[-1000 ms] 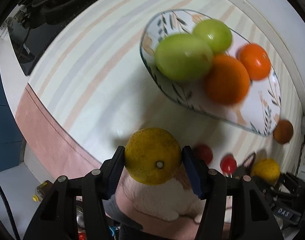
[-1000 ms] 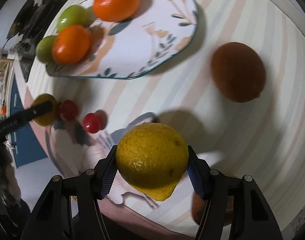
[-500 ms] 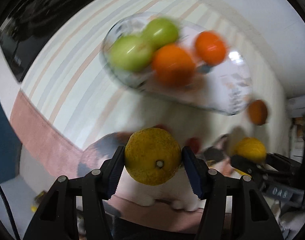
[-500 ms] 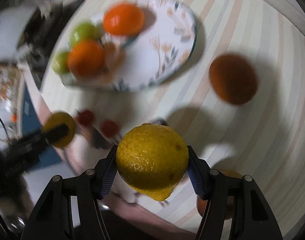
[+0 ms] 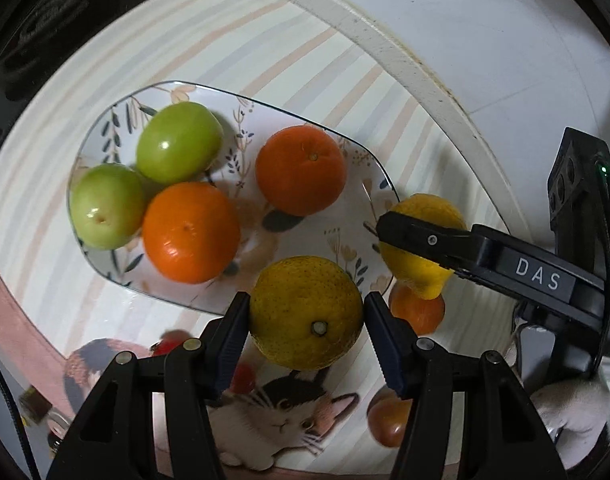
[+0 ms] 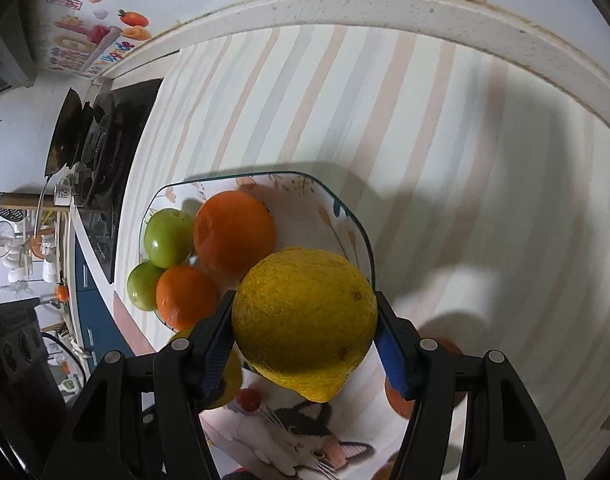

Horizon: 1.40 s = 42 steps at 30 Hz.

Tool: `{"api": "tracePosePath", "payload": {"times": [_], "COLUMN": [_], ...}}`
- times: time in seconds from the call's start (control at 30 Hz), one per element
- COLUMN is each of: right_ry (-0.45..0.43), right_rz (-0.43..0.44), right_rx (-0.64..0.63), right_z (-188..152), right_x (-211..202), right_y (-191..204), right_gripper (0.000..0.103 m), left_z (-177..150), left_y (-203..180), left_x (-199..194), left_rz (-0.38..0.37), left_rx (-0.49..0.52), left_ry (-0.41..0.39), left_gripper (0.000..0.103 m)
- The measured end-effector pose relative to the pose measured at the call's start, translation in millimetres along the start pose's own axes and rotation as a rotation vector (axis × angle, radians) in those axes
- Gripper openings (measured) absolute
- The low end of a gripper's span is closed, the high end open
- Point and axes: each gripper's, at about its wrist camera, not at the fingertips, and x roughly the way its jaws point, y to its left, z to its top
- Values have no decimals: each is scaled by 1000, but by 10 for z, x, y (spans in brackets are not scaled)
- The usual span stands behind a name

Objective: Organize fruits
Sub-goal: 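Lower both lemons onto the plate beside the oranges and release, then lift both tools away from the plate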

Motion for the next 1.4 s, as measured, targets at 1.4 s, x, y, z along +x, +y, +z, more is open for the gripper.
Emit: {"api": "tracePosePath", "payload": {"times": [1.4], "right_ry": [-223], "right_rz": [-309], "right_rx": [-217], "right_z": [-1181], "right_x": [-870], "right_y": [617], "right_gripper": [94], "left_z": [-392], "left_y": [341], "left_x": [-1089], "left_rz": [346], "left_rx": [102], "left_ry": [-253], "left_gripper": [87]}}
